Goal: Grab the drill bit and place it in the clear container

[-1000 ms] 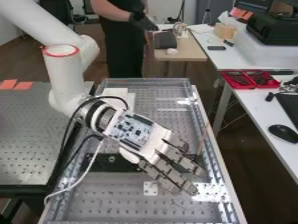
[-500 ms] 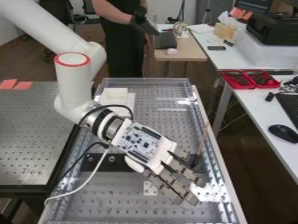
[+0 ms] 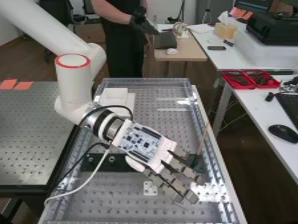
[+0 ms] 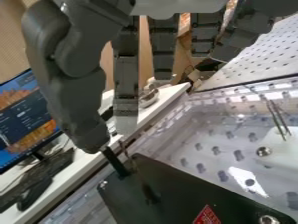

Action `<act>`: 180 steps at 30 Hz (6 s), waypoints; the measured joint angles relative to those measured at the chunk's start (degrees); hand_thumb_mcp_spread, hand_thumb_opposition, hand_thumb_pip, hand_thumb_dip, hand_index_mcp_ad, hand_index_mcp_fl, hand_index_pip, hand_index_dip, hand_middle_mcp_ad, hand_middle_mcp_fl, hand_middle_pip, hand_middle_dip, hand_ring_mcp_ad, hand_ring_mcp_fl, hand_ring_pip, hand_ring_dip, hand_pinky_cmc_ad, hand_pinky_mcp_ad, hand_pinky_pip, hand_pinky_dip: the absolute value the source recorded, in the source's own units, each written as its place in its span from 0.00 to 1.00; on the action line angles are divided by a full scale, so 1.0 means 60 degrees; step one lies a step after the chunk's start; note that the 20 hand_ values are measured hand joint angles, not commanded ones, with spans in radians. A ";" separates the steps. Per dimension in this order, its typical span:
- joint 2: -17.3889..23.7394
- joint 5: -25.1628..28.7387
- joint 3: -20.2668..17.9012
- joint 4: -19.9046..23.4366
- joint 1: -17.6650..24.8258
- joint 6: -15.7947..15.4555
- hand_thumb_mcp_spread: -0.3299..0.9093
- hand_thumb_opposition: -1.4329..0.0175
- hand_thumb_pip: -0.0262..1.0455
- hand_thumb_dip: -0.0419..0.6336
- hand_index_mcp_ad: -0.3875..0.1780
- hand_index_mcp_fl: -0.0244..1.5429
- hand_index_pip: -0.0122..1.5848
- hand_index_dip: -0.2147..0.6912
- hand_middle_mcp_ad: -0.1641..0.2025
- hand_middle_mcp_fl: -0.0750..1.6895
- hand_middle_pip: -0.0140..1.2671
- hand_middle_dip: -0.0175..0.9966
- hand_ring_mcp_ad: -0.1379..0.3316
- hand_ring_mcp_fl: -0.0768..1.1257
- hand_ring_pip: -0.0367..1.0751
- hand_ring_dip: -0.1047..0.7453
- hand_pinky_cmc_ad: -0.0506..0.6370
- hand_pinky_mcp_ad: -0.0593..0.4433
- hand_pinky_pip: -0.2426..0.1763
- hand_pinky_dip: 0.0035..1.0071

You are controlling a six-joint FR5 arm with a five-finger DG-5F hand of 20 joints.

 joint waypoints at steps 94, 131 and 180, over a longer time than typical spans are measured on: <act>-0.0250 -0.0202 0.0246 -0.0147 -0.0036 -0.0397 0.77 0.34 0.49 0.56 0.44 0.35 0.76 0.73 0.68 0.17 0.11 0.22 0.75 0.09 0.10 0.13 0.55 0.39 0.36 0.14; -0.0228 -0.0190 0.0221 -0.0137 -0.0002 -0.0399 0.74 0.36 0.49 0.56 0.44 0.37 0.73 0.70 0.65 0.18 0.11 0.23 0.74 0.09 0.09 0.13 0.54 0.41 0.35 0.14; 0.1896 -0.0327 -0.0313 0.0283 0.0648 -0.2496 0.82 0.30 0.41 0.50 0.44 0.62 0.55 0.65 0.65 0.24 0.11 0.24 0.75 0.13 0.10 0.14 0.61 0.43 0.40 0.16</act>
